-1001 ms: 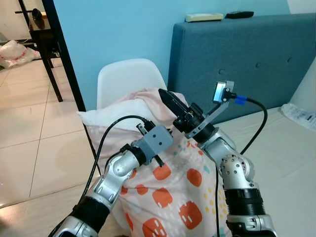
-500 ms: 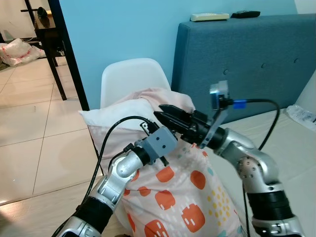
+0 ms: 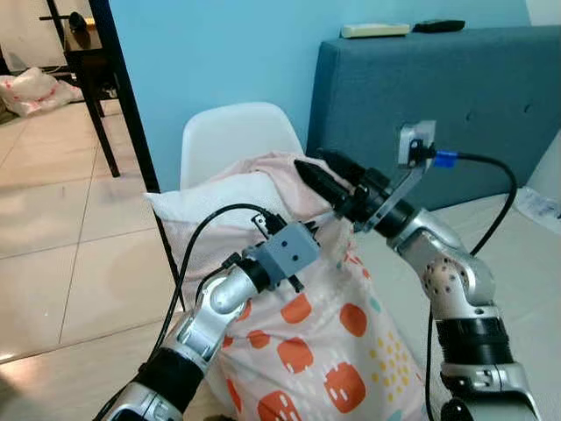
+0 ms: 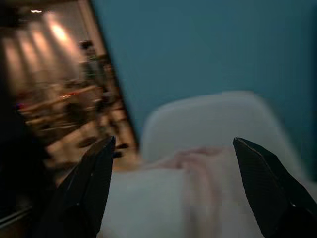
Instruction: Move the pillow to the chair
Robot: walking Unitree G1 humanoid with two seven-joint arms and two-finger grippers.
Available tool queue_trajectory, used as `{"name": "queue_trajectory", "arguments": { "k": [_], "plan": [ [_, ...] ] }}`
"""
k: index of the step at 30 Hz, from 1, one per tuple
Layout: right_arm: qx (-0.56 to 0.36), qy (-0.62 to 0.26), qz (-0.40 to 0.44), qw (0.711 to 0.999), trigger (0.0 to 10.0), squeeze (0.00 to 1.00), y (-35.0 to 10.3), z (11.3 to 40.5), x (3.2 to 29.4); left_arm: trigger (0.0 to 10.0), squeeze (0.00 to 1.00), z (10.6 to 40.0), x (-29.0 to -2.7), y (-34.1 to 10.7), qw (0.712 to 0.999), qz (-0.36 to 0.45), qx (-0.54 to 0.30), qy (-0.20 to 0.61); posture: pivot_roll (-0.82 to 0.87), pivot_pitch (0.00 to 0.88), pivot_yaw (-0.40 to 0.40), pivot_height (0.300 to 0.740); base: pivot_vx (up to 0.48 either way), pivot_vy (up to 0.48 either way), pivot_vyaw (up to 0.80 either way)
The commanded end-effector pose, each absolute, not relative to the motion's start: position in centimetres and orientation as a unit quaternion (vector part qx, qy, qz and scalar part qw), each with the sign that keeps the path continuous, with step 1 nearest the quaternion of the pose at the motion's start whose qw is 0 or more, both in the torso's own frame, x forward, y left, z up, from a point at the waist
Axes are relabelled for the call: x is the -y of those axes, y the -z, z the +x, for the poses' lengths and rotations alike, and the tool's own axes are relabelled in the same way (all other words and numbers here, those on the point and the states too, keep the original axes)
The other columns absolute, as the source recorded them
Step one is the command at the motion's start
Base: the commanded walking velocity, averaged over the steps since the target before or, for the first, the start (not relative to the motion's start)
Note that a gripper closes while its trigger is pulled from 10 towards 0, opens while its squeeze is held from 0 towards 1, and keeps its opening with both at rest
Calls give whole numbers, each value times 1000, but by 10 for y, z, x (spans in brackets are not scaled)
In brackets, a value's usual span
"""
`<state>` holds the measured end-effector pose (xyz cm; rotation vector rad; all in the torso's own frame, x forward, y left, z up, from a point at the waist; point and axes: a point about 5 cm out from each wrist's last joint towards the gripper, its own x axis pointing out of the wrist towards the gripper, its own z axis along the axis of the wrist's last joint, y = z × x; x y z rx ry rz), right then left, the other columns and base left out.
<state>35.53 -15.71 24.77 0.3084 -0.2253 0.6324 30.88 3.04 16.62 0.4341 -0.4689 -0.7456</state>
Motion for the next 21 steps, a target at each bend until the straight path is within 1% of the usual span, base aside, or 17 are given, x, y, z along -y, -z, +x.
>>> {"name": "queue_trajectory", "arguments": {
  "k": [1, 2, 3, 4, 5, 6, 7, 10, 11, 13, 14, 15, 16, 17, 18, 19, 21],
  "plan": [
    [162, -241, 123, 949, 10000, 1000, -265, 357, 183, 0, 0, 311, -42, -145, 892, 227, 173, 351, 110, 0, -18, 611, 0, 0, 0],
    [153, -233, 118, 953, 10000, 984, -262, 359, 184, 0, 0, 311, -42, -145, 891, 227, 174, 352, 110, 0, -18, 611, 0, 0, 0],
    [136, -259, 122, 948, 10000, 620, -256, 356, 177, 0, 0, 311, -42, -145, 891, 227, 174, 353, 108, 0, -17, 611, 0, 0, 0],
    [124, -281, 127, 943, 10000, 620, -251, 355, 171, 0, 0, 311, -41, -145, 891, 227, 174, 353, 108, 0, -17, 611, 0, 0, 0],
    [114, -317, 128, 933, 10000, 318, -247, 350, 160, 0, 0, 310, -41, -145, 891, 227, 175, 353, 110, 0, -17, 611, 0, 0, 0],
    [107, -357, 123, 920, 10000, 122, -244, 344, 149, 0, 0, 310, -41, -145, 890, 227, 175, 353, 109, 0, -17, 611, 0, 0, 0],
    [102, -391, 109, 908, 10000, 0, -241, 338, 139, 0, 0, 310, -41, -145, 890, 227, 175, 354, 110, 0, -16, 611, 0, 0, 0],
    [95, -441, 128, 883, 10000, 0, -237, 328, 122, 0, 0, 310, -40, -145, 890, 226, 175, 354, 108, 0, -15, 611, 0, 0, 0],
    [96, -466, 149, 867, 10000, 0, -237, 323, 118, 0, 0, 310, -40, -145, 891, 225, 175, 354, 108, 0, -15, 611, 0, 0, 0],
    [106, -551, 166, 811, 10000, 0, -240, 301, 105, 0, 0, 310, -40, -145, 891, 225, 175, 354, 106, 0, -15, 611, 0, 0, 0],
    [106, -551, 166, 811, 10000, 0, -240, 301, 105, 0, 0, 310, -40, -145, 891, 225, 175, 354, 106, 0, -15, 611, 0, 0, 0],
    [111, -590, 186, 778, 10000, 0, -242, 290, 101, 0, 0, 310, -40, -144, 891, 224, 175, 354, 106, 0, -15, 611, 0, 0, 0],
    [109, -607, 203, 761, 10000, 0, -243, 285, 99, 0, 0, 310, -40, -144, 891, 224, 175, 354, 105, 0, -15, 611, 0, 0, 0],
    [104, -609, 211, 757, 10000, 0, -241, 284, 98, 0, 0, 310, -40, -144, 891, 224, 175, 354, 104, 0, -15, 611, 0, 0, 0],
    [82, -601, 199, 770, 10000, 0, -233, 287, 95, 0, 0, 310, -40, -144, 891, 223, 175, 354, 104, 0, -16, 611, 0, 0, 0],
    [82, -601, 199, 770, 10000, 0, -233, 287, 95, 0, 0, 310, -40, -144, 891, 223, 175, 354, 104, 0, -16, 611, 0, 0, 0],
    [46, -578, 168, 797, 10000, 0, -218, 295, 91, 0, 0, 310, -40, -144, 892, 222, 175, 353, 101, 0, -14, 611, 0, 0, 0]
  ]
}}
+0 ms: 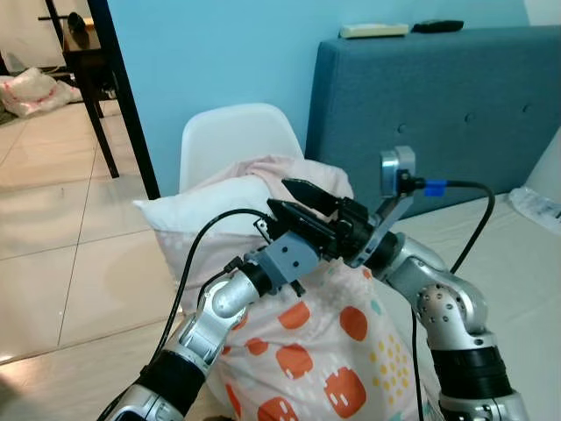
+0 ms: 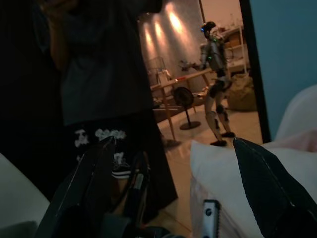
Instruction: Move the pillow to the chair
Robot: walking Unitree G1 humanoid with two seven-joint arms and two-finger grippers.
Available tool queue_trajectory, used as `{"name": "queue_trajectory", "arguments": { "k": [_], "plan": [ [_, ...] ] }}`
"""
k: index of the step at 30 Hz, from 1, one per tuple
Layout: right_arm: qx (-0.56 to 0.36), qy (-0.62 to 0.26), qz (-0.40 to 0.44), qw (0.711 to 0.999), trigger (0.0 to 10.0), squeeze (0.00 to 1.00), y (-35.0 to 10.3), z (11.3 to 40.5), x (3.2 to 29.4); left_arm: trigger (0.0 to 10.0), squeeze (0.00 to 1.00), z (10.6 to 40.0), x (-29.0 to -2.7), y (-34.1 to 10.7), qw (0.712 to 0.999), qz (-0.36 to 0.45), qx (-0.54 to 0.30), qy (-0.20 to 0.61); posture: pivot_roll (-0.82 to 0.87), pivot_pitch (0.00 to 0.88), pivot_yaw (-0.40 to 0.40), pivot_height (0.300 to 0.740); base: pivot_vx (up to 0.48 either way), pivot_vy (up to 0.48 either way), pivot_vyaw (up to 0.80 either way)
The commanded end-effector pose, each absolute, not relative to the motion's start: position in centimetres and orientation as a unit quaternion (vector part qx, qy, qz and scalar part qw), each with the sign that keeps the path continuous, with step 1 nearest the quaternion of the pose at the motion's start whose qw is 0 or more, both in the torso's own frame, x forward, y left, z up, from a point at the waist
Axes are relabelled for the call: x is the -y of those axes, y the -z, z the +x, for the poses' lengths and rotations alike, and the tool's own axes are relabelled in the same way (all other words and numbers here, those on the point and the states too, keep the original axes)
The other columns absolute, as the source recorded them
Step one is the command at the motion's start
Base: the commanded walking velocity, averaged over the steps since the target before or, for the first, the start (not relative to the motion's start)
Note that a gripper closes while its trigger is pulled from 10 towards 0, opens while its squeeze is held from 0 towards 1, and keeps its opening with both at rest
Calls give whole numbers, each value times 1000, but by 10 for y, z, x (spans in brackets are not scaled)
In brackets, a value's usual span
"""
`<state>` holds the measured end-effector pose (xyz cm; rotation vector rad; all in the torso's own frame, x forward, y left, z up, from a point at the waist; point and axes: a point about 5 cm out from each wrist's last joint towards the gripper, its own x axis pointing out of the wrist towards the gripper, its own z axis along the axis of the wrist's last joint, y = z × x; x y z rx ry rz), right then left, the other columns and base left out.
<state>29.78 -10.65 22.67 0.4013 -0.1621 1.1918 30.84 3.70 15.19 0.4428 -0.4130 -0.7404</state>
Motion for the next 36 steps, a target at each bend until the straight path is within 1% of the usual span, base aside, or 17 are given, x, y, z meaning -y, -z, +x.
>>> {"name": "queue_trajectory", "arguments": {
  "k": [1, 5, 9, 11, 13, 14, 15, 17, 19, 20, 22, 25, 27, 28, 30, 34, 36],
  "plan": [
    [46, -578, 168, 797, 10000, 0, -218, 295, 91, 0, 0, 310, -40, -144, 892, 222, 175, 353, 101, 0, -14, 611, 0, 0, 0],
    [26, -559, 163, 813, 10000, 0, -206, 298, 83, 0, 0, 310, -40, -145, 892, 222, 176, 353, 107, 0, -14, 611, 0, 0, 0],
    [73, -399, 197, 893, 10000, 0, -218, 334, 108, 0, 0, 310, -41, -144, 892, 222, 176, 352, 110, 0, -13, 611, 0, 0, 0],
    [103, -320, 213, 917, 10000, 0, -226, 348, 127, 0, 0, 310, -40, -144, 892, 221, 176, 353, 109, 0, -14, 611, 0, 0, 0],
    [134, -255, 229, 930, 10000, 0, -233, 357, 147, 0, 0, 309, -40, -144, 891, 221, 176, 354, 109, 0, -15, 611, 0, 0, 0],
    [134, -255, 229, 930, 10000, 0, -233, 357, 147, 0, 0, 309, -40, -144, 891, 221, 176, 354, 109, 0, -15, 611, 0, 0, 0],
    [160, -211, 250, 931, 10000, 0, -239, 360, 163, 0, 0, 309, -40, -144, 892, 220, 176, 354, 109, 0, -15, 611, 0, 0, 0],
    [163, -206, 262, 928, 10000, 0, -240, 360, 166, 0, 0, 309, -39, -144, 892, 220, 176, 354, 109, 0, -15, 611, 0, 0, 0],
    [162, -211, 271, 925, 10000, 0, -240, 360, 166, 0, 0, 309, -39, -144, 892, 220, 176, 355, 107, 0, -14, 611, 0, 0, 0],
    [152, -268, 301, 903, 10000, 0, -240, 354, 153, 0, 0, 310, -38, -145, 892, 219, 176, 355, 105, 0, -14, 611, 0, 0, 0],
    [149, -294, 314, 890, 10000, 0, -240, 351, 147, 0, 0, 310, -38, -145, 892, 219, 176, 355, 105, 0, -14, 611, 0, 0, 0],
    [136, -417, 329, 836, 10000, 0, -241, 331, 119, 0, 0, 310, -38, -145, 892, 219, 176, 355, 103, 0, -12, 611, 0, 0, 0],
    [135, -514, 318, 785, 10000, 0, -241, 308, 104, 0, 0, 311, -37, -145, 892, 219, 176, 355, 106, 0, -11, 611, 0, 0, 0],
    [135, -514, 318, 785, 10000, 0, -241, 308, 104, 0, 0, 311, -37, -145, 892, 219, 176, 355, 106, 0, -11, 611, 0, 0, 0],
    [140, -561, 338, 742, 10000, 0, -243, 295, 99, 0, 0, 311, -38, -146, 892, 219, 177, 354, 106, 0, -12, 611, 0, 0, 0],
    [147, -550, 380, 729, 10000, 0, -243, 297, 102, 0, 0, 311, -40, -146, 893, 219, 177, 352, 107, 0, -11, 611, 0, 0, 0],
    [151, -522, 392, 743, 10000, 0, -242, 305, 105, 0, 0, 311, -41, -146, 893, 219, 177, 351, 109, 0, -12, 611, 0, 0, 0]
  ]
}}
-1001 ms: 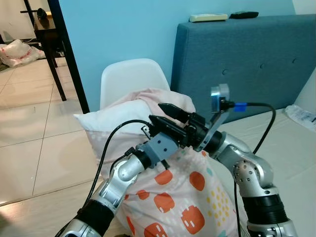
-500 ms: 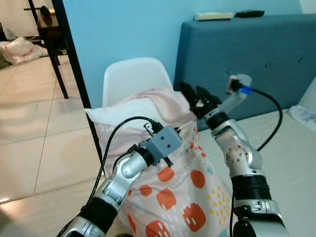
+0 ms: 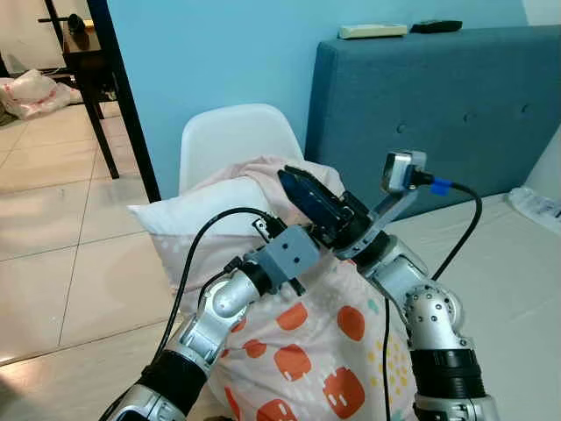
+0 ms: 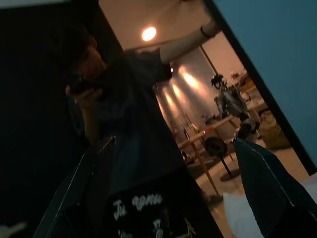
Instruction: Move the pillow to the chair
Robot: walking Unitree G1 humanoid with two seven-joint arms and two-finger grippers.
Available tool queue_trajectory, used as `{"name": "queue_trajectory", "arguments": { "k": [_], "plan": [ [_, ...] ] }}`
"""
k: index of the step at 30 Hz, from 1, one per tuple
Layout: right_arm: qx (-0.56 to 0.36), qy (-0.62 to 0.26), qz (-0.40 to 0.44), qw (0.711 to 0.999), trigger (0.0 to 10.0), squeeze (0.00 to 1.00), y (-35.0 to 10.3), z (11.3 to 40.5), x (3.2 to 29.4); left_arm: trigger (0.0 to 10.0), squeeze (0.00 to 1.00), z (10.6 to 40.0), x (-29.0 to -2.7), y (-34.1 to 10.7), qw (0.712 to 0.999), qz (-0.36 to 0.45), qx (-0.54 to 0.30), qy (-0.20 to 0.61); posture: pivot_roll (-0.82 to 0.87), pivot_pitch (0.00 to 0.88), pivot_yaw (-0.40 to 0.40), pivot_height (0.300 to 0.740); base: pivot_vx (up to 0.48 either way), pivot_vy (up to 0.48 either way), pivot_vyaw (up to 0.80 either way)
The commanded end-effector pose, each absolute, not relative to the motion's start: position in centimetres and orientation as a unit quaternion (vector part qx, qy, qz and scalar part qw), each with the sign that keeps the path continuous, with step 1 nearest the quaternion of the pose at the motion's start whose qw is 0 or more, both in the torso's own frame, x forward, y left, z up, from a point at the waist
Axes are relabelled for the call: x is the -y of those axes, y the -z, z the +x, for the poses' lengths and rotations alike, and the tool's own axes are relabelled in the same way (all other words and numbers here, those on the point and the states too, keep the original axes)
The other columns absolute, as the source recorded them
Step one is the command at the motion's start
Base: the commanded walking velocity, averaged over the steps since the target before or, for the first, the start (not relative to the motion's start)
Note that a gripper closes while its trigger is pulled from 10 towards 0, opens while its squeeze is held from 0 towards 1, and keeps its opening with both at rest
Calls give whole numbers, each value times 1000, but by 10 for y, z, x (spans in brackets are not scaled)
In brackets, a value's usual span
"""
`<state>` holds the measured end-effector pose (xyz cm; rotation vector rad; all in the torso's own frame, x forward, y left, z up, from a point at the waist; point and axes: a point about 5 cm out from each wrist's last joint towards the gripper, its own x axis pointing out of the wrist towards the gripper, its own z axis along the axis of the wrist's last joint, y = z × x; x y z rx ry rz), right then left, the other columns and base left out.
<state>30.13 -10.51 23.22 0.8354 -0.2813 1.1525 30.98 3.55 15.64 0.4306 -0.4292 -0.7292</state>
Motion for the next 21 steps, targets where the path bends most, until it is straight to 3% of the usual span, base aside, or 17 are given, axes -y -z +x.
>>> {"name": "queue_trajectory", "arguments": {
  "k": [1, 3, 7, 12, 15, 21],
  "plan": [
    [151, -522, 392, 743, 10000, 0, -242, 305, 105, 0, 0, 311, -41, -146, 893, 219, 177, 351, 109, 0, -12, 611, 0, 0, 0],
    [165, -470, 435, 750, 10000, 0, -244, 316, 114, 0, 0, 312, -42, -145, 894, 219, 177, 349, 113, 0, -14, 611, 0, 0, 0],
    [173, -458, 455, 744, 10000, 0, -246, 319, 118, 0, 0, 312, -43, -145, 894, 219, 177, 348, 114, 0, -14, 611, 0, 0, 0],
    [203, -313, 511, 775, 10000, 0, -248, 345, 149, 0, 0, 311, -43, -144, 894, 221, 177, 348, 115, 0, -14, 611, 0, 0, 0],
    [216, -273, 535, 770, 10000, 0, -250, 352, 163, 0, 0, 311, -41, -144, 893, 221, 177, 349, 112, 0, -13, 611, 0, 0, 0],
    [201, -291, 511, 784, 10000, 0, -248, 350, 163, 0, 0, 312, -39, -145, 893, 221, 178, 351, 110, 0, -13, 611, 0, 0, 0]
  ]
}}
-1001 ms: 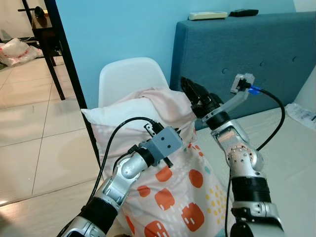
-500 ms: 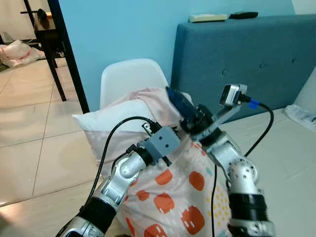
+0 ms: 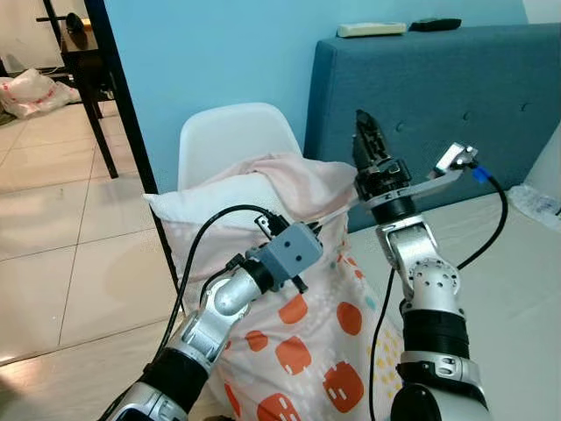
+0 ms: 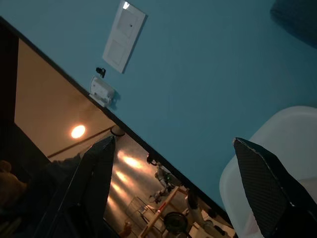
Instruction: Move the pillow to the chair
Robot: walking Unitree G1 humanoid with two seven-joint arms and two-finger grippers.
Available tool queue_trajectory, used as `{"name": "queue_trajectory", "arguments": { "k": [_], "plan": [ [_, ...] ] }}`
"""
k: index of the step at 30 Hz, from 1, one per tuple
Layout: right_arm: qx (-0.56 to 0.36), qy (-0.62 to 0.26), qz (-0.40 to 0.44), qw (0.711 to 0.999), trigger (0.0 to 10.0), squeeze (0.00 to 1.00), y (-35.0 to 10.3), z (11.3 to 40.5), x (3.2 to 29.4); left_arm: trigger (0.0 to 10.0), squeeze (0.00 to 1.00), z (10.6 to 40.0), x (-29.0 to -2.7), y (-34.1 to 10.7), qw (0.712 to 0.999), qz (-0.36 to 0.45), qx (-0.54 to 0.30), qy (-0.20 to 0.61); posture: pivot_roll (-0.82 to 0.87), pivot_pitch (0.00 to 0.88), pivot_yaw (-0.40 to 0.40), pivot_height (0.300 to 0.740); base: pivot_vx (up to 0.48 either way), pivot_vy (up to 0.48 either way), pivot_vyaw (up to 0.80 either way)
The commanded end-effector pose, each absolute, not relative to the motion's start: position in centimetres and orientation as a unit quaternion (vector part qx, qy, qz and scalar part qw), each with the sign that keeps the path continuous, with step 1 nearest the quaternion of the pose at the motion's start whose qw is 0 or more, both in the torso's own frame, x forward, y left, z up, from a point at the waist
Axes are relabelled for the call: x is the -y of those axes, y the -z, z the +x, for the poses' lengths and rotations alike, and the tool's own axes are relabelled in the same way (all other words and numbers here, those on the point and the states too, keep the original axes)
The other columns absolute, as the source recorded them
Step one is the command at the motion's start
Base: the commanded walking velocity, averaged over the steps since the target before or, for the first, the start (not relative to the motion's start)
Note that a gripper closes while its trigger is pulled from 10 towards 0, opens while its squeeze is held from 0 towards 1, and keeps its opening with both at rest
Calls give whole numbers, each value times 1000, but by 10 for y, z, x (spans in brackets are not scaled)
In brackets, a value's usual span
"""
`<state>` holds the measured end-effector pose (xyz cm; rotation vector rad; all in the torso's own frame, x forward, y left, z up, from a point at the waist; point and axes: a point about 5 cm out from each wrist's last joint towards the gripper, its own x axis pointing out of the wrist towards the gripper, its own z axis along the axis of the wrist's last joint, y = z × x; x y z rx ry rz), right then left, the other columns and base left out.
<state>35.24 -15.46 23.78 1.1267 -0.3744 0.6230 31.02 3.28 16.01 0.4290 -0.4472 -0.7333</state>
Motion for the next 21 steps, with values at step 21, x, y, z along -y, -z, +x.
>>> {"name": "queue_trajectory", "arguments": {
  "k": [21],
  "plan": [
    [122, -586, 386, 702, 10000, 0, -239, 289, 96, 0, 0, 310, -40, -144, 894, 219, 180, 348, 111, 0, -15, 611, 0, 0, 0]
  ]
}}
